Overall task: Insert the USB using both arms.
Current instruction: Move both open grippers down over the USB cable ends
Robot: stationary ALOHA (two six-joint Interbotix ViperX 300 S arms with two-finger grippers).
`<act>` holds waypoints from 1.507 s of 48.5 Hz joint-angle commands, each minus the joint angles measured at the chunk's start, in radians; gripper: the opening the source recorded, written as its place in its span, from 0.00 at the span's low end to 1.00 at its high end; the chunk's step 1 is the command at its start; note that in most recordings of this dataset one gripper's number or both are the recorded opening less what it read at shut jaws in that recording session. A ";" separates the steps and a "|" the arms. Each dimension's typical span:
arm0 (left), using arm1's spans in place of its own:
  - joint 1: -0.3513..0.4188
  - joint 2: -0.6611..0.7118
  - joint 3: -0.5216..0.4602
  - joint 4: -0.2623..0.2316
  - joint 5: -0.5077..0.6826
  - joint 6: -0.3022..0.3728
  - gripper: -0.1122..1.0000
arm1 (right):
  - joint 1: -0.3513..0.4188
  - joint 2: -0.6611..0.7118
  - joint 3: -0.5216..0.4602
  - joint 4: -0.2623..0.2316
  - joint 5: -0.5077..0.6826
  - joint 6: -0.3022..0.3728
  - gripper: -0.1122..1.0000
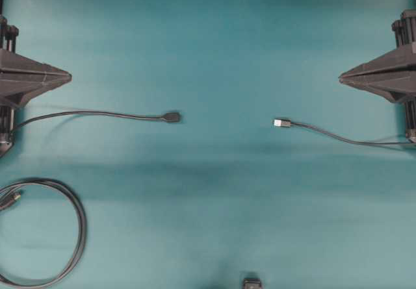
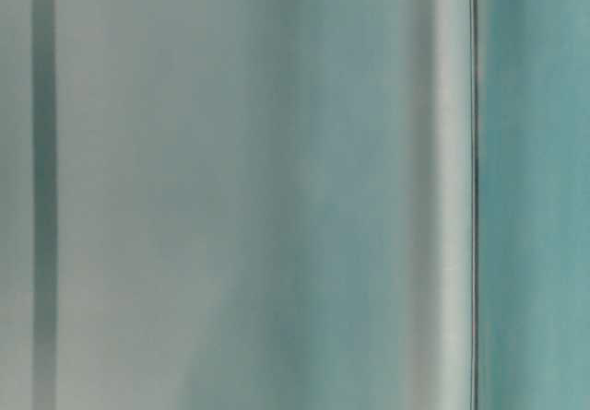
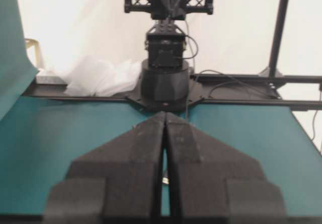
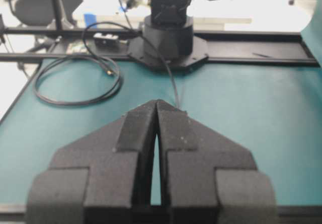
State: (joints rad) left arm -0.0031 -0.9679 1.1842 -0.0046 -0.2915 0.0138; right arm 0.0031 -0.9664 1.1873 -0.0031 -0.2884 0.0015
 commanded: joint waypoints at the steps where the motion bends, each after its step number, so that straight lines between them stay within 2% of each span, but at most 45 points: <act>1: 0.000 0.014 -0.011 -0.005 -0.005 -0.008 0.14 | 0.002 0.006 -0.017 -0.006 -0.005 0.009 0.10; 4: -0.005 0.017 -0.014 -0.005 0.005 -0.008 0.17 | 0.003 0.006 -0.015 -0.008 0.008 0.009 0.10; 10: -0.006 0.029 -0.029 -0.005 0.052 -0.008 0.11 | 0.003 0.006 -0.023 -0.006 0.083 0.009 0.10; 24: -0.005 0.118 -0.100 -0.005 0.330 -0.003 0.11 | 0.005 0.046 -0.078 -0.006 0.341 0.014 0.10; 36: -0.006 0.158 -0.109 -0.005 0.377 -0.005 0.11 | 0.005 0.121 -0.107 -0.006 0.445 0.058 0.10; 46: -0.006 0.230 -0.112 -0.005 0.480 -0.003 0.14 | 0.006 0.164 -0.109 -0.006 0.535 0.104 0.10; 53: -0.006 0.310 -0.112 -0.005 0.459 0.002 0.26 | 0.020 0.210 -0.109 -0.006 0.561 0.112 0.10; 61: -0.006 0.382 -0.114 -0.005 0.425 0.017 0.65 | 0.057 0.299 -0.126 -0.006 0.581 0.114 0.10; 64: -0.005 0.408 -0.115 -0.005 0.417 0.020 0.77 | 0.063 0.331 -0.130 -0.006 0.581 0.114 0.10; 67: -0.006 0.437 -0.120 -0.005 0.408 0.023 0.81 | 0.063 0.360 -0.133 -0.006 0.583 0.121 0.10; 73: -0.006 0.502 -0.130 -0.005 0.383 0.025 0.80 | 0.063 0.420 -0.143 -0.006 0.581 0.147 0.10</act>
State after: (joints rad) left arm -0.0077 -0.4955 1.0845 -0.0077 0.1135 0.0230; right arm 0.0644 -0.5737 1.0753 -0.0077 0.2961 0.1396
